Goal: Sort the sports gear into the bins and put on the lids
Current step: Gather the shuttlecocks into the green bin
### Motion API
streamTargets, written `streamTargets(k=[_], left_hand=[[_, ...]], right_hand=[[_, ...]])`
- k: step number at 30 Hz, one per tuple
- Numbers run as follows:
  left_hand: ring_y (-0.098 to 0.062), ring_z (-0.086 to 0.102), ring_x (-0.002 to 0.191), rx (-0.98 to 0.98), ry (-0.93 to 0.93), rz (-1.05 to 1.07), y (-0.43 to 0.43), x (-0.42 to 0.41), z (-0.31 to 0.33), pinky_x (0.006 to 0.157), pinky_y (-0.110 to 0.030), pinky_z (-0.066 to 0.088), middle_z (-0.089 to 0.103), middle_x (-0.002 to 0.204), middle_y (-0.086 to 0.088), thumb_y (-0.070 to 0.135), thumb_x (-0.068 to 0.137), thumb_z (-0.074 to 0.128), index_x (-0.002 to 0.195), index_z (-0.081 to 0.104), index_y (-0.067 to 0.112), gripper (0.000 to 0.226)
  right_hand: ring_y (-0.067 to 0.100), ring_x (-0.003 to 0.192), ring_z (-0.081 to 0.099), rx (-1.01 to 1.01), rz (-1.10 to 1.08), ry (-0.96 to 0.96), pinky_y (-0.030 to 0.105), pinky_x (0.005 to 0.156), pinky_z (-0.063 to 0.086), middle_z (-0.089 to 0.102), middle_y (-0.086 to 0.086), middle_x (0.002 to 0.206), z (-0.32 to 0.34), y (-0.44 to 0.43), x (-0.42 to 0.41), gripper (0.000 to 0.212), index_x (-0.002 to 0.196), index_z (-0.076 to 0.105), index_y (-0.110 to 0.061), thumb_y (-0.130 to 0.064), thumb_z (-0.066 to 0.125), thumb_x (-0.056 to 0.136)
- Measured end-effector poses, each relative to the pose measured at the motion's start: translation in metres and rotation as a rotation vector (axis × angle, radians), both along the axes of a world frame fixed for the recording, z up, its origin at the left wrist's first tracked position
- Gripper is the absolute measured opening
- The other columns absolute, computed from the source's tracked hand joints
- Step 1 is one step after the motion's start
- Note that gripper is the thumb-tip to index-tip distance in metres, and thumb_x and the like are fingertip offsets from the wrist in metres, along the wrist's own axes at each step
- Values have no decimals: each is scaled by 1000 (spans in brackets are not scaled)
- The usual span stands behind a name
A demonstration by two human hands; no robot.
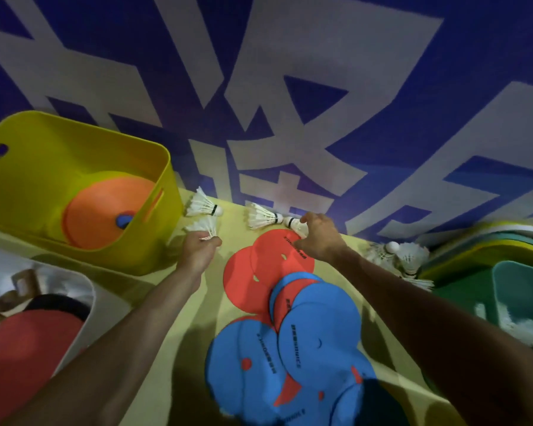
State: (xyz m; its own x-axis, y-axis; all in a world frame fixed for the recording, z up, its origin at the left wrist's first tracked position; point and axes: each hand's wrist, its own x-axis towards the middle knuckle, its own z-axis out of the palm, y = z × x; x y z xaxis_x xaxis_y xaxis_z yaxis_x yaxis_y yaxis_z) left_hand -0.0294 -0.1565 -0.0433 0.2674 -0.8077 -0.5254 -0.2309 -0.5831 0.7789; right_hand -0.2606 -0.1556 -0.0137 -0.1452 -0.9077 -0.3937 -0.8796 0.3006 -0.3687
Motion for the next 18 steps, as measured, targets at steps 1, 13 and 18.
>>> streamTargets(k=[1,13,18], left_hand=[[-24,52,92,20,2,23,-3,3,-6,76,-29,38,59,119,-15,14,86,64,127,51,5,45],[-37,59,107,-8,-203,201,-47,-7,-69,81,-41,52,58,118,-20,33,70,82,117,43,-2,71],[-33,67,88,-33,-238,100,-42,-4,-87,68,-35,54,68,98,-15,38,67,79,101,61,0,54]], right_hand=[[28,129,38,5,5,26,39,104,38,43,11,140,-5,-5,2,63,137,42,-14,-28,69,82],[30,123,42,-3,97,289,44,104,37,44,12,133,-62,-26,1,59,138,37,-11,-34,59,88],[29,116,49,-41,106,348,41,99,41,50,13,127,-73,-20,-4,54,131,39,-10,-33,63,88]])
